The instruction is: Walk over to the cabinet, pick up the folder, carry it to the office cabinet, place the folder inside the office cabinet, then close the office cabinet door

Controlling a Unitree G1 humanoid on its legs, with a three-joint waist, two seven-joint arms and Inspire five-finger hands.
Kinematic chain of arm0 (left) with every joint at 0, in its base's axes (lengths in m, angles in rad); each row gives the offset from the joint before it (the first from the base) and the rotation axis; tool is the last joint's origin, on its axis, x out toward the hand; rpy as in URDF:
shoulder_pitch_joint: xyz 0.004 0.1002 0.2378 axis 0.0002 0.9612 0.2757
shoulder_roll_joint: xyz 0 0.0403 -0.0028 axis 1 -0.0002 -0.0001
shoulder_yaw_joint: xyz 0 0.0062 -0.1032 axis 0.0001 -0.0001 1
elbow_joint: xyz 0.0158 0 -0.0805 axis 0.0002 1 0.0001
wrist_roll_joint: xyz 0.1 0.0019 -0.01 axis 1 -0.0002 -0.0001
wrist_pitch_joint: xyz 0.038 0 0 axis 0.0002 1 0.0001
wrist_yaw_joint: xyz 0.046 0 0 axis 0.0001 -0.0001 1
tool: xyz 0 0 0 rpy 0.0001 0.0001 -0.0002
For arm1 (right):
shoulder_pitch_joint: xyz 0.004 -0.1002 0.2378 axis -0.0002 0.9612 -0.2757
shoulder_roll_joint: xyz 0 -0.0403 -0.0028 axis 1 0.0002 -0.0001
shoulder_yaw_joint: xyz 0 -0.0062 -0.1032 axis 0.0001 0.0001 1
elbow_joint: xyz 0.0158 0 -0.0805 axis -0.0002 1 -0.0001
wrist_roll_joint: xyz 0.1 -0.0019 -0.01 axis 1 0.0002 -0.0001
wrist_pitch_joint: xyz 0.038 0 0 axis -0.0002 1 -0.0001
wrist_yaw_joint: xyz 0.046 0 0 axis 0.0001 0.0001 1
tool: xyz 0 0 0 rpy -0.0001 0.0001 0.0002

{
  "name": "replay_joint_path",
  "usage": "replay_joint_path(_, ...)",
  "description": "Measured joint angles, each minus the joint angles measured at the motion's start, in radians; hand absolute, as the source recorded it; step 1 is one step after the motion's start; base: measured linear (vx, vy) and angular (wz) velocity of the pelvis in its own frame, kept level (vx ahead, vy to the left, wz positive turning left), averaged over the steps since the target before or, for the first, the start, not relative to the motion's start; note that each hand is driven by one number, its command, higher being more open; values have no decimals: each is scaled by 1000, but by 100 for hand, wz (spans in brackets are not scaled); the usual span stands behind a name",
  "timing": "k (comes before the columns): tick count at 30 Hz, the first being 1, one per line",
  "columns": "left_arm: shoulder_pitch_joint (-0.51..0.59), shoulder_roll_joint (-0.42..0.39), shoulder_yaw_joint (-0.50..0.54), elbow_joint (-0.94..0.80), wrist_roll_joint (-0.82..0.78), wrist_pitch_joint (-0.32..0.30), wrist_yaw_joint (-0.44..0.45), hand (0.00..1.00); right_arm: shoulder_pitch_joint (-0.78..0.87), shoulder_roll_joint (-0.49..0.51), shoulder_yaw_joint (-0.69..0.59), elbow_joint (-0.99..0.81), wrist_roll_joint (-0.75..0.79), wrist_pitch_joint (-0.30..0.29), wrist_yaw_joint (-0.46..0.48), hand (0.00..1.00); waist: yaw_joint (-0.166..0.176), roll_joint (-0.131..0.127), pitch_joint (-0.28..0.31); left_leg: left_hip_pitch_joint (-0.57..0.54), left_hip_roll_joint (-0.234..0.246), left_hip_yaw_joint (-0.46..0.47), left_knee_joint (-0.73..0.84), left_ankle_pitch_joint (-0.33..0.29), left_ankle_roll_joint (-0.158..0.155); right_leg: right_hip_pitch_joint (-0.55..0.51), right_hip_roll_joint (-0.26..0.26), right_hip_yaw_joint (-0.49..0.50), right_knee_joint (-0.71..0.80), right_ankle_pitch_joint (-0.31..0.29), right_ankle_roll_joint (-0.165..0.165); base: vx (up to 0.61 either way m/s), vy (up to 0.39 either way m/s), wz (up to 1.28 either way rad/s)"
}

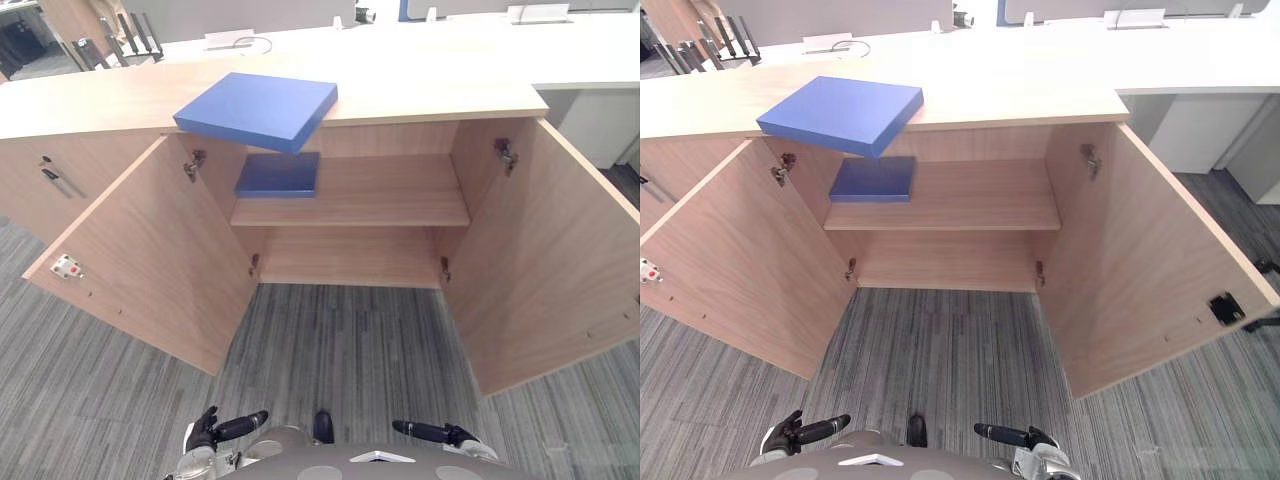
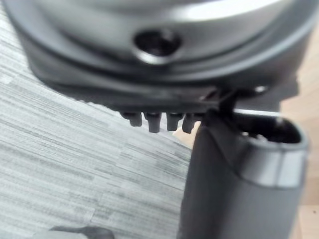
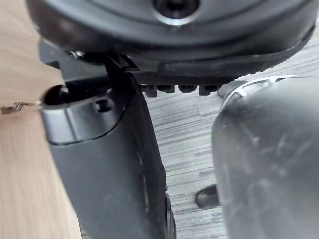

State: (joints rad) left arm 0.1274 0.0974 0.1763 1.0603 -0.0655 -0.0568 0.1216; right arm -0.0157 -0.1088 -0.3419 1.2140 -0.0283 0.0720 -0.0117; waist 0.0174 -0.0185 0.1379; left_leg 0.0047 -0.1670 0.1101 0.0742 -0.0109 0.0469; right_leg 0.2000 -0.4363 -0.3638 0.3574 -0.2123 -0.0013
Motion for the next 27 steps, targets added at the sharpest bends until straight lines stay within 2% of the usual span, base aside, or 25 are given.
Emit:
replay_joint_path(2,1,10,-20,0,3,0,-3,100,-11,-5,1,-23,0,-19,-4,100,-4,-8,-3,48,4,-12,-17,-2,17,-118,-62,-6,289,100,-69,189,92,15)
replay_joint_path(3,0,16,-22,-1,6,0,-3,100,-16,-2,3,-26,2,-20,-6,100,-6,-17,-1,59,5,-14,-19,-3,29,-143,-77,-5,350,133,-81,233,47,14)
replay_joint_path(4,0,24,-19,0,24,1,-2,100,-30,4,12,-27,5,-21,-9,100,-11,-25,4,82,12,-20,-28,1,42,-190,-94,0,455,133,-69,198,12,12)
replay_joint_path(5,0,24,-19,0,33,2,0,100,-40,7,19,-27,6,-21,-12,100,-19,-25,5,99,25,-25,-34,-1,42,-219,-84,-2,512,119,-62,236,-1,6)
replay_joint_path(6,1,22,-24,0,36,2,-1,100,-47,13,26,-34,9,-22,-15,100,-20,-15,10,130,47,-25,-57,-1,41,-246,-53,-18,530,84,-5,200,-7,-4)
replay_joint_path(7,1,19,-27,-1,36,2,-1,100,-53,19,36,-39,15,-23,-18,100,-19,-9,13,147,61,-24,-67,-2,39,-255,-21,-22,506,57,37,180,-15,-5)
replay_joint_path(8,0,20,-32,-1,36,2,-2,100,-55,24,40,-41,15,-25,-20,100,-21,-7,14,154,68,-27,-67,-5,34,-260,0,-22,474,41,59,154,-40,3)
replay_joint_path(9,-2,20,-42,-4,36,1,-1,100,-60,33,42,-42,19,-33,-20,100,-20,-5,15,161,77,-34,-67,-11,24,-260,43,-19,371,22,83,123,-79,18)
replay_joint_path(10,-1,21,-43,-12,36,-4,-1,100,-55,41,57,-39,39,-33,-20,100,-21,-10,13,161,77,-45,-66,-17,14,-237,91,-16,206,35,97,109,-100,22)
replay_joint_path(11,-2,23,-42,-17,37,-6,-2,100,-49,48,62,-39,42,-32,-19,100,-20,-18,10,162,71,-52,-66,-21,9,-224,106,-18,117,60,106,110,-200,23)
replay_joint_path(12,-4,22,-42,-33,35,-8,2,100,-40,56,78,-32,41,-35,-29,100,-14,-33,5,163,60,-63,-65,-29,-3,-185,119,-41,-6,72,105,98,-216,16)
replay_joint_path(13,1,4,-41,-41,32,-8,10,100,-36,51,77,-28,44,-31,-31,100,-13,-11,-2,159,78,-69,-65,-33,-15,-164,149,-51,-59,89,110,93,-208,13)
replay_joint_path(14,9,-6,-40,-51,29,-8,11,100,-33,47,76,-28,46,-30,-32,100,-13,-4,-3,154,88,-72,-66,-35,-20,-157,164,-59,-88,98,107,62,-136,12)
replay_joint_path(15,24,-20,-40,-64,16,-10,11,100,-32,42,75,-28,45,-28,-32,100,-15,15,-11,144,110,-81,-67,-35,-30,-138,198,-77,-143,117,99,60,-110,11)
replay_joint_path(17,42,-28,-42,-95,-26,-11,11,100,-28,44,75,-30,45,-28,-33,100,-15,20,-15,147,131,-98,-75,-35,-42,-106,231,-100,-198,132,90,98,-152,18)
replay_joint_path(21,101,-43,-63,-236,-194,-8,7,100,-10,53,76,-31,46,-28,-32,100,8,6,-20,159,157,-115,-82,-41,-61,-56,276,-126,-271,151,78,98,-122,13)
replay_joint_path(22,142,-44,-99,-316,-268,-9,2,100,-5,56,77,-31,45,-26,-31,100,9,-4,-26,159,159,-118,-87,-41,-62,-50,282,-130,-285,154,78,81,-63,5)
replay_joint_path(27,227,-51,-203,-524,-534,-6,-39,100,0,63,124,-35,43,-16,-22,100,7,-25,-38,159,147,-107,-99,-42,-61,-41,282,-121,-331,179,85,31,12,-5)
